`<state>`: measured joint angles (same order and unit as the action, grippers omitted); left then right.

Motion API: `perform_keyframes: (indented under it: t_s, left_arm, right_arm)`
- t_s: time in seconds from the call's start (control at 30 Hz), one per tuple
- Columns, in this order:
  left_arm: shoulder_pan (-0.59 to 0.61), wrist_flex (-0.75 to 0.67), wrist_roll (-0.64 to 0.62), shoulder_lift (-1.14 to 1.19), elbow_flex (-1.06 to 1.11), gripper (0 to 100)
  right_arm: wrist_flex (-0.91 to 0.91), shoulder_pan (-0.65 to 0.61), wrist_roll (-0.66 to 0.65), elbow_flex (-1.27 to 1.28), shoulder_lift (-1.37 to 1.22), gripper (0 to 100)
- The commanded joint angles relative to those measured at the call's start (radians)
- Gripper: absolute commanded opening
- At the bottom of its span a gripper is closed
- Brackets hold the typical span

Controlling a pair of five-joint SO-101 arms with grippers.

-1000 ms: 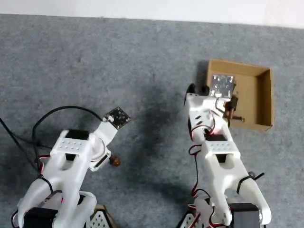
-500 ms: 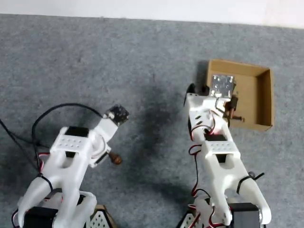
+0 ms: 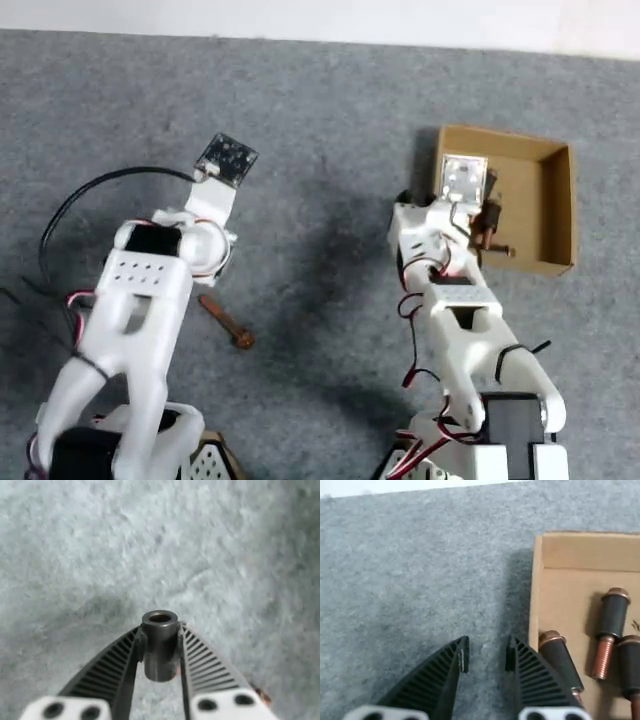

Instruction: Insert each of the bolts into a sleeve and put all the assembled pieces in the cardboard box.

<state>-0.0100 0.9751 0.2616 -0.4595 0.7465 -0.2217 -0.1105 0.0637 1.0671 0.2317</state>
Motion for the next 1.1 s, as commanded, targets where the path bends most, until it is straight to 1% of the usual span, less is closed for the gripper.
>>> perform_keyframes:
  t_s: [0.0, 0.13, 0.2, 0.23, 0.33, 0.37, 0.7, 0.77, 0.9, 0.97, 1.07]
  left_arm:
    - [-0.054, -0.071, -0.014, 0.156, -0.042, 1]
    - [-0.061, -0.137, -0.011, 0.291, -0.048, 1]
    - [-0.061, -0.123, -0.008, 0.309, -0.071, 2]
    - [-0.061, -0.107, -0.008, 0.311, -0.079, 4]
    - [-0.061, -0.078, -0.009, 0.311, -0.088, 17]
    - [-0.061, -0.078, -0.008, 0.311, -0.087, 20]
    - [-0.054, -0.084, -0.011, 0.303, -0.091, 19]
    - [-0.051, -0.081, -0.014, 0.269, -0.084, 19]
    - [0.019, -0.084, -0.104, 0.125, -0.028, 19]
    - [0.048, -0.087, -0.124, 0.031, 0.027, 19]
    - [0.038, -0.146, -0.118, -0.102, 0.157, 19]
  right_arm:
    - [0.001, 0.013, -0.008, -0.051, 0.007, 11.5]
    - [0.001, 0.015, -0.008, -0.053, 0.007, 11.5]
    - [0.001, 0.015, -0.008, -0.053, 0.007, 11.5]
    - [0.001, 0.015, -0.008, -0.054, 0.007, 11.5]
    - [0.001, 0.015, -0.008, -0.056, 0.002, 11.5]
    - [0.001, 0.015, -0.008, -0.056, 0.002, 11.5]
    - [0.001, 0.015, -0.008, -0.056, -0.001, 11.5]
    - [0.001, 0.015, -0.008, -0.056, -0.001, 11.5]
    - [0.001, 0.015, -0.008, -0.056, -0.001, 11.5]
    - [0.001, 0.015, -0.008, -0.056, -0.001, 11.5]
    - [0.001, 0.015, -0.008, -0.056, -0.001, 11.5]
